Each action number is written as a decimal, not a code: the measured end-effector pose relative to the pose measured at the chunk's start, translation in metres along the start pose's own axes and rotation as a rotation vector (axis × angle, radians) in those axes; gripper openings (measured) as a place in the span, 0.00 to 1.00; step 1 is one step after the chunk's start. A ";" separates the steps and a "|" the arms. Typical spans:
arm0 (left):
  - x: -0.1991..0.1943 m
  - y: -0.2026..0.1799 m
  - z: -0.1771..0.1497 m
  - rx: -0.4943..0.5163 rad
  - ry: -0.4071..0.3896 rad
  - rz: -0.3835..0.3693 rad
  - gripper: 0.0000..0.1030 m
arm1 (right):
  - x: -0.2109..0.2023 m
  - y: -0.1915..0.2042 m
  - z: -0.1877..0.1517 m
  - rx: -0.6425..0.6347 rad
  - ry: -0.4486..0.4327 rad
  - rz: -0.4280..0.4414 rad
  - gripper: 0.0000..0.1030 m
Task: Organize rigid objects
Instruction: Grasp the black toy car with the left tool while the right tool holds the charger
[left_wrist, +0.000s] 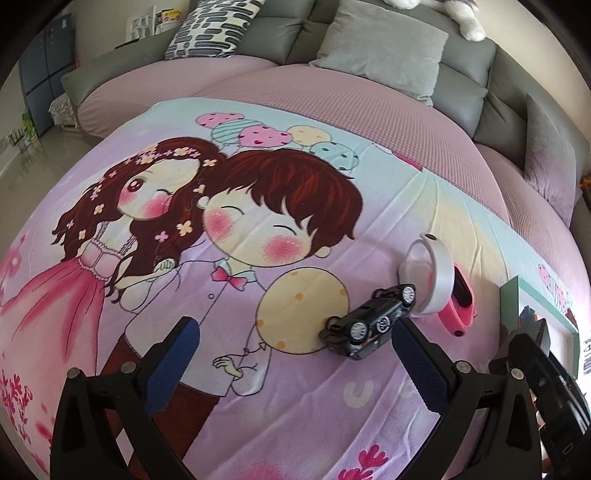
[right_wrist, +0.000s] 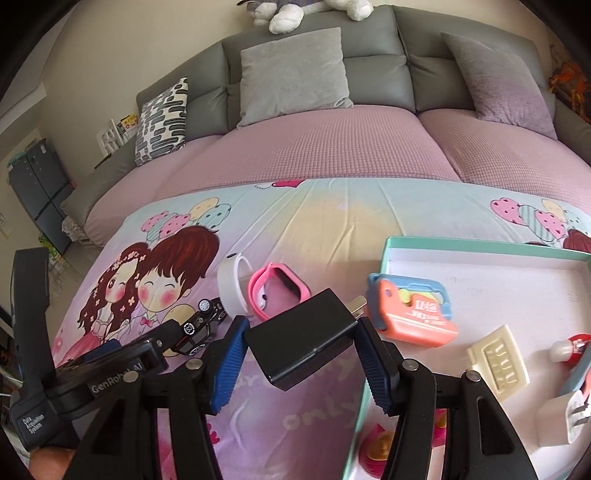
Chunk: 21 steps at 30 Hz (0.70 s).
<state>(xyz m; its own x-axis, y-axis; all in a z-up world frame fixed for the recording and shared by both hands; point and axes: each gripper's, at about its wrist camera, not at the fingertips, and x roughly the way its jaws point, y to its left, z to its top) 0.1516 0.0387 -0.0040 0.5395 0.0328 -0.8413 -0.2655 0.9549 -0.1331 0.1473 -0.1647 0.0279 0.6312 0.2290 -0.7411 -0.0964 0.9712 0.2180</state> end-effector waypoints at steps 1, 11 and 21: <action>0.001 -0.004 0.000 0.015 0.000 0.002 1.00 | -0.001 -0.002 0.000 0.006 0.000 -0.001 0.60; 0.017 -0.028 -0.003 0.099 0.016 0.056 1.00 | -0.004 -0.015 0.002 0.041 0.004 0.018 0.60; 0.025 -0.038 -0.003 0.141 0.012 0.080 0.80 | -0.005 -0.020 0.002 0.059 0.009 0.034 0.60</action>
<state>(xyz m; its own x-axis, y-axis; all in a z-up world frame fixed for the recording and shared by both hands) 0.1727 0.0022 -0.0216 0.5111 0.1079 -0.8527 -0.1919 0.9814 0.0092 0.1473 -0.1854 0.0289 0.6211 0.2631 -0.7382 -0.0719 0.9571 0.2806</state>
